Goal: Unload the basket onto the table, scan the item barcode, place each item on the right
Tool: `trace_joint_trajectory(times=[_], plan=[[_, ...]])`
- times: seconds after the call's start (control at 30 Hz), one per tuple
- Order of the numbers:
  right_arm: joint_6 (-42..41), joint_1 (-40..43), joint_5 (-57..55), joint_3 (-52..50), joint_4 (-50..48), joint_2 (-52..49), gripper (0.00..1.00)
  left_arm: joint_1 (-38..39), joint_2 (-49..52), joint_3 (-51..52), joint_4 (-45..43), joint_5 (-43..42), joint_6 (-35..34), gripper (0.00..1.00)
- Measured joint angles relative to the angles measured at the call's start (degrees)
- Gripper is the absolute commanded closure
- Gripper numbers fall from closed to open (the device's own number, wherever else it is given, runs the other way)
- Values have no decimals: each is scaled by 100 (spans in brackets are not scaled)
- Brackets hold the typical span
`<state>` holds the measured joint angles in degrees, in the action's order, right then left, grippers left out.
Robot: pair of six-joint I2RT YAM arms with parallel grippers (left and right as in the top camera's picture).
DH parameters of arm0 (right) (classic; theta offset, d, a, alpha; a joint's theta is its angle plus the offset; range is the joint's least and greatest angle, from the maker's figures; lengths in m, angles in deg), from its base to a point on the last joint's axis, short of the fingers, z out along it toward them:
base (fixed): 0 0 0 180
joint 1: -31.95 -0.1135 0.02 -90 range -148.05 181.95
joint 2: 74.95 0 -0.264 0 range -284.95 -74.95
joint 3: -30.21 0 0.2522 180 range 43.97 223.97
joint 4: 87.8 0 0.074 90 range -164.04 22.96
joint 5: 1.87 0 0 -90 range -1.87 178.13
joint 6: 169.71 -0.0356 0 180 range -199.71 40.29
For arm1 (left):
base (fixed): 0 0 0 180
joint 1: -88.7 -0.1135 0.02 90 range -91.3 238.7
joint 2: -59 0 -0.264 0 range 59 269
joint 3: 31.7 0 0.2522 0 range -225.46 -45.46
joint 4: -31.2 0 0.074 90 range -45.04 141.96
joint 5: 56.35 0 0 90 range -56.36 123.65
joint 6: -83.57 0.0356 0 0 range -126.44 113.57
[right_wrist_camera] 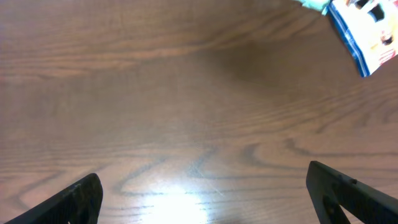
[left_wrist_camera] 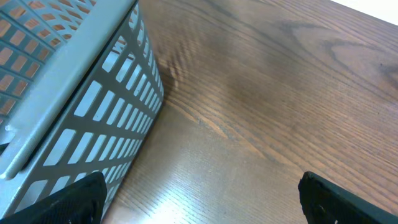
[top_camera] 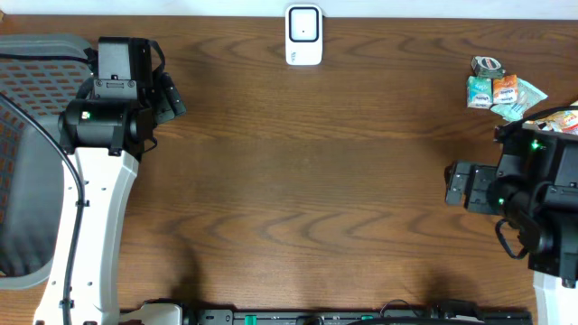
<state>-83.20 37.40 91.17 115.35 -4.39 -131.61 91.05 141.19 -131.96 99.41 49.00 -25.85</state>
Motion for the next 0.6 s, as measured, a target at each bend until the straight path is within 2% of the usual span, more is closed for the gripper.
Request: trace_joint_trajectory(times=[0.3,0.6], plan=[[0,0,2,-874,-833,94,1,0,0,0,0,0,0,2],[44,-146,2,-1764,-1812,743,1,0,0,0,-2,0,0,2]])
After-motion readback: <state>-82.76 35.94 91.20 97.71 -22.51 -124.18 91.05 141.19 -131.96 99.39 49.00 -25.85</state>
